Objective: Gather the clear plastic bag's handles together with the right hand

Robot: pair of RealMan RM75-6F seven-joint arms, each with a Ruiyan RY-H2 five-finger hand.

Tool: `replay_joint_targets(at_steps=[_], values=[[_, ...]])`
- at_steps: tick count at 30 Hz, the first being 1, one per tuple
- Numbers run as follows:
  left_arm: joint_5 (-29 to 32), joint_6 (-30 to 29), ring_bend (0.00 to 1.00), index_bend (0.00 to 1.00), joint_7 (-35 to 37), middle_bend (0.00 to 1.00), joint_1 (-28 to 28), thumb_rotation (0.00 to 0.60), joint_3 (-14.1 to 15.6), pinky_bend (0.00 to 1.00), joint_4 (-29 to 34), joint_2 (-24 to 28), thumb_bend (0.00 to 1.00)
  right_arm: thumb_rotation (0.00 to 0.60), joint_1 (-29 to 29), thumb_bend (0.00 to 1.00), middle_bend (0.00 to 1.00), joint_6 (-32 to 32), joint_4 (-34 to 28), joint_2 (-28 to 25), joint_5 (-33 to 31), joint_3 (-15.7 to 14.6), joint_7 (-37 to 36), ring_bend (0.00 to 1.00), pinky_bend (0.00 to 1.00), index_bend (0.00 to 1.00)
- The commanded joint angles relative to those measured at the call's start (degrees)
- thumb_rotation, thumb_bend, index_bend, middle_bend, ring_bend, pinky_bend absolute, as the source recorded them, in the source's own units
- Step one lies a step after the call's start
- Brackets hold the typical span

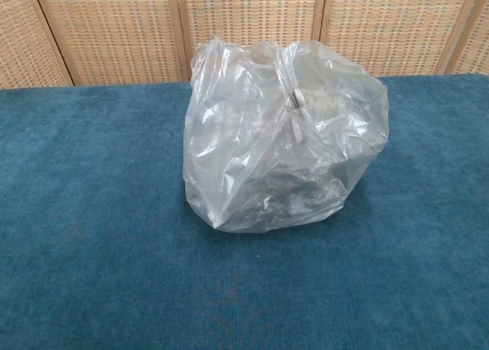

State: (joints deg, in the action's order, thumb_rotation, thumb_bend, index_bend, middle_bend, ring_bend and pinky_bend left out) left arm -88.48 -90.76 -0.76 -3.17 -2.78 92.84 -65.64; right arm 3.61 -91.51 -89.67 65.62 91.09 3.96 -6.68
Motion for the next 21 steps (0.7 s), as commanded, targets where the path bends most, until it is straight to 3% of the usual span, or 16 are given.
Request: replay_joint_targets(at_steps=[1,4,9,13,21], values=[[0.11,0.18,0.0,0.0,-0.05,0.0,-0.09,0.6,-0.06,0.13,0.23,0.15,0.06,0.6,-0.12,0.0,0.08,-0.18,-0.04,0.03,0.11,-0.04,0.67,0.0,0.1,0.02],[0.2,0.42,0.0,0.0,0.02,0.0,-0.14,0.6,-0.04,0.12,0.43,0.29,0.07,0.6,-0.2,0.0,0.08,-0.27,-0.06,0.12,0.38,-0.21,0.94,0.0,0.1,0.02],[0.28,0.97,0.0,0.0,-0.15,0.0,-0.25,0.6,0.14,0.05,0.66,0.47,0.06,0.6,-0.31,0.0,0.05,-0.42,0.12,0.24,0.8,-0.44,1.0,0.0,0.0,0.02],[0.8,1.59,0.0,0.0,-0.75,0.0,-0.39,0.6,0.11,0.0,0.96,0.58,0.06,0.6,0.55,0.0,0.04,1.6,-1.16,-0.67,2.0,-1.55,-3.51,0.0,0.0,0.02],[1.58,2.89,0.0,0.0,-1.45,0.0,-0.96,0.6,-0.13,0.0,1.77,0.69,0.07,0.6,10.33,0.0,0.04,16.55,-7.32,-7.22,6.77,-4.72,-33.87,0.0,0.0,0.0]])
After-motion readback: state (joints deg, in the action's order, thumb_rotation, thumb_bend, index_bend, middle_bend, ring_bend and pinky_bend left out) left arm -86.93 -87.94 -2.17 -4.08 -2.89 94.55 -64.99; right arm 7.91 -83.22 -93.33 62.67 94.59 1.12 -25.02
